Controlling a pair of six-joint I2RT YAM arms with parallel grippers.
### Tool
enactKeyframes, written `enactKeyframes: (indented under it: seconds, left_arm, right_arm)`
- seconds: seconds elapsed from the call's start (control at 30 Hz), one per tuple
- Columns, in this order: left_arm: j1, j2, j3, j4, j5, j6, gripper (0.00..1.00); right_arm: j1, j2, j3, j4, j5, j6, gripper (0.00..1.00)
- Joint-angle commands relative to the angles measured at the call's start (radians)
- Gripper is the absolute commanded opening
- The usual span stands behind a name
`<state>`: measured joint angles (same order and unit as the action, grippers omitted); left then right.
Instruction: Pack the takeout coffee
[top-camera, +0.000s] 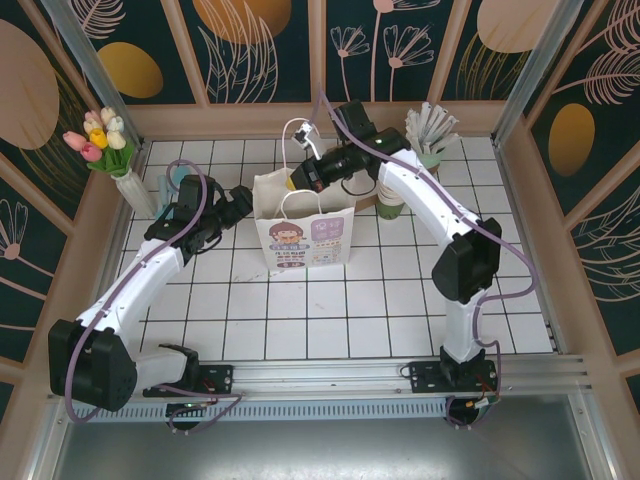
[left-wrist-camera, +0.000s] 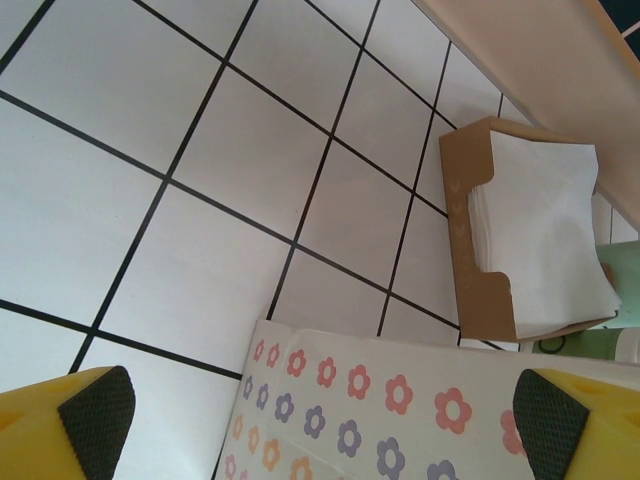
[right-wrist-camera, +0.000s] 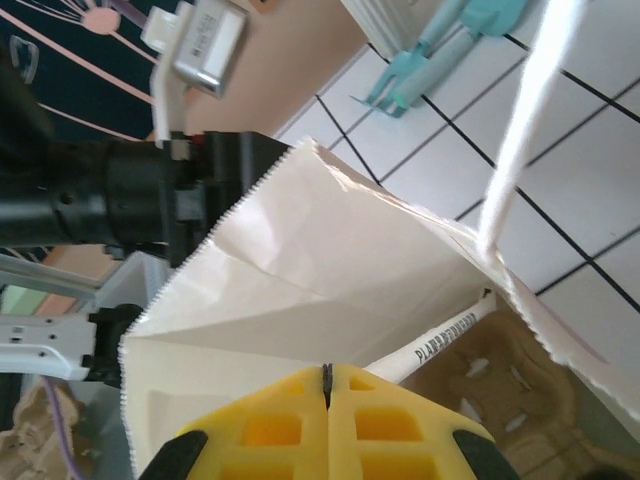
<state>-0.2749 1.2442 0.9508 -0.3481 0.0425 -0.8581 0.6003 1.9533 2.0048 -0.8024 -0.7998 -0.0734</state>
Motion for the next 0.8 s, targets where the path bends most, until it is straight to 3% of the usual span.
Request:
enactKeyframes:
  seconds: [0.0, 0.2, 0.43, 0.63, 0.77]
  left_arm:
    - [0.005, -0.025, 0.011, 0.012, 0.007, 0.023, 0.98]
    - [0.005, -0.050, 0.058, -0.025, -0.039, 0.050, 0.99]
    - [0.006, -0.158, 0.044, -0.018, -0.136, 0.017, 0.98]
    - [0.006, -0.207, 0.047, -0.003, -0.124, 0.056, 0.99]
    - [0.006, -0.218, 0.067, 0.023, -0.031, 0.125, 0.99]
  right_arm:
    - [0.004, 0.001, 0.031, -0.030, 0.083, -0.039, 0.00]
    - [0.004, -0.014, -0.014, -0.037, 0.167, -0.046, 0.00]
    - [0.004, -0.033, -0.042, -0.057, 0.264, -0.060, 0.09]
    - [0.004, -0.050, -0.049, -0.102, 0.353, -0.077, 0.18]
    - [0.004, -0.082, -0.057, -0.140, 0.454, -0.086, 0.24]
